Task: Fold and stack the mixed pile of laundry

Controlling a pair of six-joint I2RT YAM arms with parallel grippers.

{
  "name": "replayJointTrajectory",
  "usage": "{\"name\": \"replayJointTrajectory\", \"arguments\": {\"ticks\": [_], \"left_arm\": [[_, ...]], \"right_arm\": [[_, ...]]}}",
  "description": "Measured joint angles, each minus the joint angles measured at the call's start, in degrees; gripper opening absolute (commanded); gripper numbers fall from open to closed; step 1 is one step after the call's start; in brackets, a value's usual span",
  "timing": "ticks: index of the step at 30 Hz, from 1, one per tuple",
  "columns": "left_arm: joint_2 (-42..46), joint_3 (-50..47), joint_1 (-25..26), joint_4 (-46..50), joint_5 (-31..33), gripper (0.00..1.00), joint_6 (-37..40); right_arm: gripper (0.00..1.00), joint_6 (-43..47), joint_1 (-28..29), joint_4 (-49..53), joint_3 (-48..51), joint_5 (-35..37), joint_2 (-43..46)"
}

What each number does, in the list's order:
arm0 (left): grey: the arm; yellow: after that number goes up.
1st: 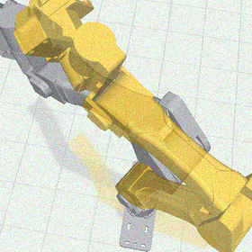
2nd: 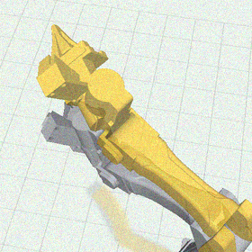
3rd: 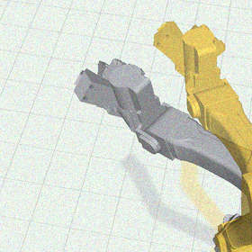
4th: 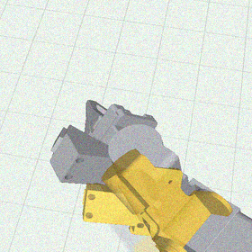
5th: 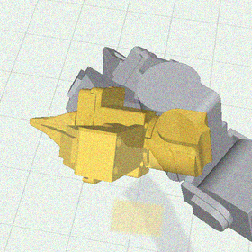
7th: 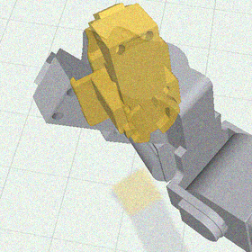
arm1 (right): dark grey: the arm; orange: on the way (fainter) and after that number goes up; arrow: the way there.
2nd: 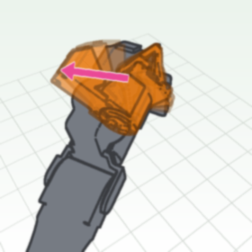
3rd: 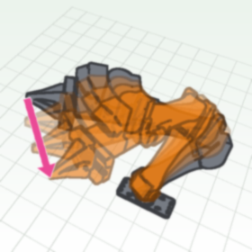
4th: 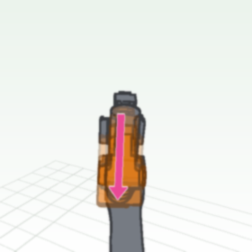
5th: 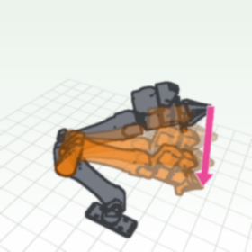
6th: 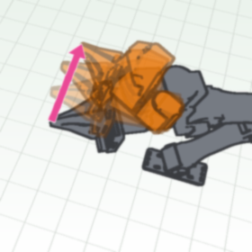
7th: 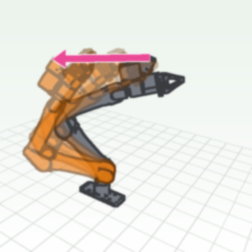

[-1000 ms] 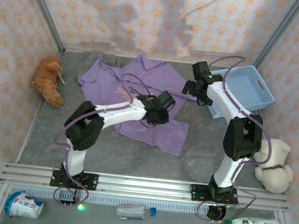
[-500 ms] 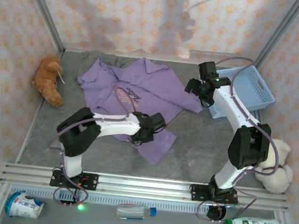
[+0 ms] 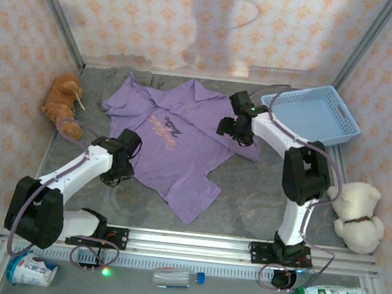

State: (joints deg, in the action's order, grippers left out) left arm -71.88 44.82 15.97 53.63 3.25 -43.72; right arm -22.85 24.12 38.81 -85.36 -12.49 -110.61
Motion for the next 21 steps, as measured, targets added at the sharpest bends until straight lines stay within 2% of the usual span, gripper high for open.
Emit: {"name": "replayJointTrajectory", "arguments": {"ticks": [5,6,7,8,10,16,21], "left_arm": [[-0.1,6.4,0.3,-5.5,-5.9,0.43,-0.6],[-0.2,7.0,0.7,-7.2,-6.9,0.5,-1.2],[-0.6,7.4,1.2,-8.6,-7.7,0.62,-1.7],[-1.2,7.7,1.9,-9.7,-8.4,0.69,-2.3],[-3.5,8.5,3.9,-11.6,-9.3,0.77,-3.4],[-15.4,10.9,10.8,-15.3,-11.0,0.79,-4.4],[-22.7,10.9,15.6,-15.4,-12.3,0.69,-4.3]], "right_arm": [[0.8,0.2,-0.4,1.0,-4.2,0.4,-5.8],[0.81,0.2,-0.5,1.2,-4.8,0.7,-6.3],[0.81,0.2,-0.5,1.4,-5.5,1.2,-6.8],[0.82,0.2,-0.5,1.7,-6.0,1.6,-7.0],[0.83,0.4,-0.5,2.6,-7.2,2.7,-7.3],[0.84,0.6,-0.5,4.1,-10.5,5.6,-7.3],[0.84,0.6,-0.7,5.5,-11.0,7.8,-7.3]]}}
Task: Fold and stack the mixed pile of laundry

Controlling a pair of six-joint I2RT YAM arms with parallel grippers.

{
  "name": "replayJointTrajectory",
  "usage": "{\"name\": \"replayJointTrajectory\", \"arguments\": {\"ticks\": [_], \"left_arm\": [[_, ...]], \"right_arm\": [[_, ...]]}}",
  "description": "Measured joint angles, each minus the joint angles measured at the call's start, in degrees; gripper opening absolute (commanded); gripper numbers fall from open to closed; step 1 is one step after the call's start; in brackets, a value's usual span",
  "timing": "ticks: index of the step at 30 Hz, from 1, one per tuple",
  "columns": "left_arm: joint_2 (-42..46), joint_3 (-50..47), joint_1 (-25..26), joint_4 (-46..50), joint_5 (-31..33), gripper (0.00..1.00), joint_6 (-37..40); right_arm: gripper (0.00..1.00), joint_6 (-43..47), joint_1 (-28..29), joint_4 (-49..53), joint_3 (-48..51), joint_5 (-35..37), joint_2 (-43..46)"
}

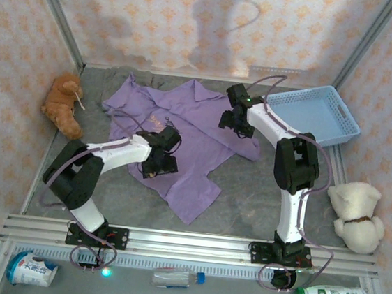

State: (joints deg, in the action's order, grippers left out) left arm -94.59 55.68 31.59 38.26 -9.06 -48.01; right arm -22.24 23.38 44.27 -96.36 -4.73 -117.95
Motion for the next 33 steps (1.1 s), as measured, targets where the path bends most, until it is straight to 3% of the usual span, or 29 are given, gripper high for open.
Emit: {"name": "replayJointTrajectory", "arguments": {"ticks": [3,9,12,16,21,23,27,30,33], "left_arm": [[-1.0,-0.4,0.2,0.8,0.0,0.6,0.6],[-1.3,-1.2,0.2,2.1,0.7,0.26,2.2],[-1.3,-1.6,0.2,2.3,1.6,0.19,2.6],[-1.3,-1.8,0.2,2.5,2.5,0.18,3.0],[0.6,-4.1,-6.4,4.4,5.5,0.18,4.7],[0.3,-3.8,-8.0,6.1,7.1,0.18,5.1],[-1.4,-2.1,-8.0,9.3,9.6,0.18,6.6],[-1.6,-1.8,-8.4,11.0,11.0,0.18,7.7],[-1.6,-1.9,-9.7,12.5,11.6,0.18,8.8]], "right_arm": [[0.84,0.3,-0.9,0.4,-0.3,0.5,0.0],[0.84,2.9,-3.0,1.4,-3.8,1.4,-3.2],[0.84,4.3,-3.3,1.6,-4.3,1.8,-5.5],[0.83,5.2,-3.4,2.4,-4.2,1.6,-7.4],[0.78,6.3,-3.7,-0.1,-0.7,-5.0,-7.3],[0.71,6.3,-3.8,-0.8,-0.3,-5.8,-7.0],[0.39,6.3,-4.1,-0.8,-0.3,-6.3,-7.1],[0.22,6.2,-4.4,-0.6,-0.3,-6.8,-7.1],[0.16,5.9,-4.5,-0.9,-0.3,-7.8,-7.2]]}}
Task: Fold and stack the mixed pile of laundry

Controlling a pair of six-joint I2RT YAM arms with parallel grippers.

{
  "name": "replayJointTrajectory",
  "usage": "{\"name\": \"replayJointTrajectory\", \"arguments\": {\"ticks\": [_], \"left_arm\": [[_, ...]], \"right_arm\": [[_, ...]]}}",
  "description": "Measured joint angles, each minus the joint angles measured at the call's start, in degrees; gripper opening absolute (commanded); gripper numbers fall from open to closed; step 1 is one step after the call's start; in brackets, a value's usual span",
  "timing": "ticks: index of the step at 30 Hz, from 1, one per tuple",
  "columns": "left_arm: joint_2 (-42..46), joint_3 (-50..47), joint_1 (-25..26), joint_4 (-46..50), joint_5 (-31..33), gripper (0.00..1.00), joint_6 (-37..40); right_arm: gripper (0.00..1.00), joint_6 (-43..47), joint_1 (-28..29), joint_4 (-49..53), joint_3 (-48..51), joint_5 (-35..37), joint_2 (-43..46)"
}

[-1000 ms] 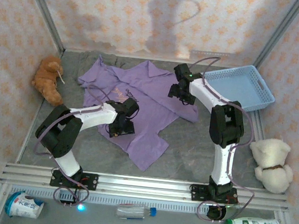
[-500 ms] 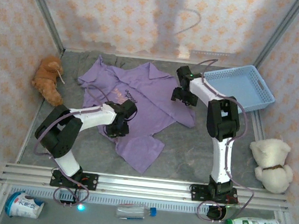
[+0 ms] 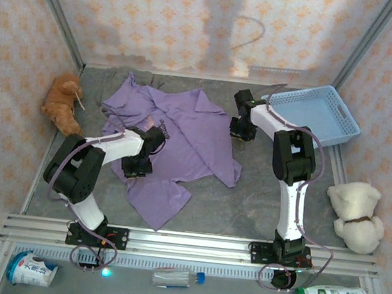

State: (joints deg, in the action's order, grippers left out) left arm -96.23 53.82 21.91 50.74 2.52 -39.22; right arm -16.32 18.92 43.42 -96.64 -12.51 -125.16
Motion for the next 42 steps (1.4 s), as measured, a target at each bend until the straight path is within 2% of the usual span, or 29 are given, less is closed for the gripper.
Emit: {"name": "replayJointTrajectory", "arguments": {"ticks": [2,5,7,12,16,17,21,22,32,41,42], "left_arm": [[0.0,-0.2,-0.8,0.7,0.3,0.18,0.4],[0.0,-0.4,-1.4,1.4,0.8,0.18,0.8],[0.0,-0.5,-1.4,1.5,1.0,0.18,0.8],[0.0,-0.7,-1.4,1.6,1.0,0.18,0.8],[0.0,-0.7,-1.4,1.5,1.0,0.18,0.8],[0.0,-0.7,-1.4,1.6,1.0,0.18,0.8],[0.1,-0.7,-1.4,1.6,1.0,0.18,0.8],[0.1,-0.7,-1.4,1.6,1.0,0.18,0.8],[0.7,-0.6,-2.0,3.3,1.0,0.18,1.7],[2.0,2.4,-4.0,8.8,3.3,0.18,3.6],[2.1,2.5,-4.4,9.3,3.8,0.19,3.8]], "right_arm": [[0.2,-0.1,0.0,0.0,0.0,0.0,0.0],[0.41,-0.3,0.0,-0.7,0.0,-1.4,0.0],[0.5,-0.8,0.3,-1.4,0.0,-2.5,0.0],[0.54,-2.0,2.5,-3.5,1.0,-2.8,0.6],[0.47,-4.0,5.1,-3.2,0.9,0.5,0.4],[0.41,-4.7,5.6,-2.8,0.5,2.0,0.1],[0.05,-6.9,5.7,-0.7,-0.4,5.5,-0.7],[0.0,-7.0,5.7,-0.3,-0.5,5.9,-0.8],[0.0,-5.8,4.7,1.6,-2.6,6.8,-1.0],[0.0,-0.5,-6.0,6.6,-20.3,8.8,-2.8],[0.03,0.0,-7.1,7.0,-22.1,8.8,-3.2]]}}
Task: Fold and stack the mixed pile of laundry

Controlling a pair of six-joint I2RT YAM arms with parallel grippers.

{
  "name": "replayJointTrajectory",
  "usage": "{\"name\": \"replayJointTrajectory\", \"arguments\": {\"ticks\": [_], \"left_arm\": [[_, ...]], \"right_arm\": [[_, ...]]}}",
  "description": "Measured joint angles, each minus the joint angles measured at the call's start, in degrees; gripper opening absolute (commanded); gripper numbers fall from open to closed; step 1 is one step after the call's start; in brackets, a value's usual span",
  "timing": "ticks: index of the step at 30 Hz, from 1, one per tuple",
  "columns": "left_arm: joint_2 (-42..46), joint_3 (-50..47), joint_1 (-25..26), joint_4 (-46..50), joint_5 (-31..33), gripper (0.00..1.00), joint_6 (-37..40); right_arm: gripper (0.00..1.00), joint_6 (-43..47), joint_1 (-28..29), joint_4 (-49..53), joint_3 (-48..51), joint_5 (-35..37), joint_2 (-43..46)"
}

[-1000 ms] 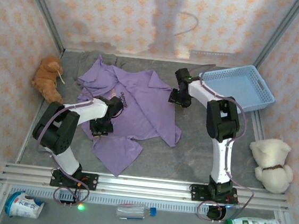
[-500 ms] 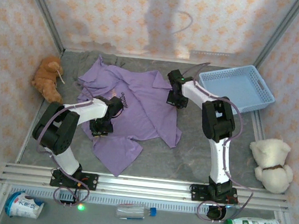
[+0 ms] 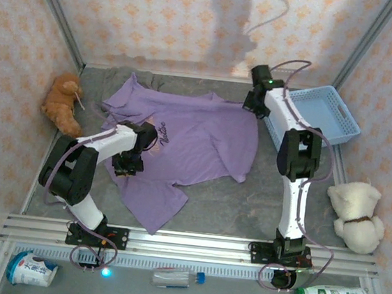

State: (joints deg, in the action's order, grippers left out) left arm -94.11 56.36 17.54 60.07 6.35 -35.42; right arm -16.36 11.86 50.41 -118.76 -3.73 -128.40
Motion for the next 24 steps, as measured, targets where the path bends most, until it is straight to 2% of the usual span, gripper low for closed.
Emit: {"name": "replayJointTrajectory", "arguments": {"ticks": [3,4,7,9,13,17,20,24], "left_arm": [[0.4,1.0,-1.1,2.7,1.9,0.25,1.1],[0.6,1.9,-1.2,4.0,2.8,0.31,1.5],[1.4,6.6,-1.3,7.6,4.9,0.48,2.9],[2.4,10.2,-1.3,8.7,4.4,0.52,3.6],[6.1,14.4,-0.4,7.2,-1.4,0.52,3.1],[7.5,12.8,4.3,1.1,-8.4,0.52,0.0],[4.4,10.1,8.8,-4.2,-12.5,0.53,-1.7],[-3.4,8.2,12.4,-8.3,-15.5,0.54,-2.3]], "right_arm": [[0.32,1.2,-2.0,1.1,-4.2,-0.1,-1.8],[0.39,1.5,-2.2,1.3,-4.3,-0.4,-2.1],[0.5,2.3,-1.7,1.8,-2.1,-1.9,-1.8],[0.51,2.7,-0.8,1.4,2.0,-2.9,-0.5],[0.51,3.0,2.6,1.3,13.5,-3.6,4.8],[0.51,1.9,6.3,-0.6,26.8,-5.6,13.0],[0.51,0.3,6.8,-2.3,34.0,-7.3,16.8],[0.51,-1.0,6.1,-4.5,39.8,-8.7,17.2]]}}
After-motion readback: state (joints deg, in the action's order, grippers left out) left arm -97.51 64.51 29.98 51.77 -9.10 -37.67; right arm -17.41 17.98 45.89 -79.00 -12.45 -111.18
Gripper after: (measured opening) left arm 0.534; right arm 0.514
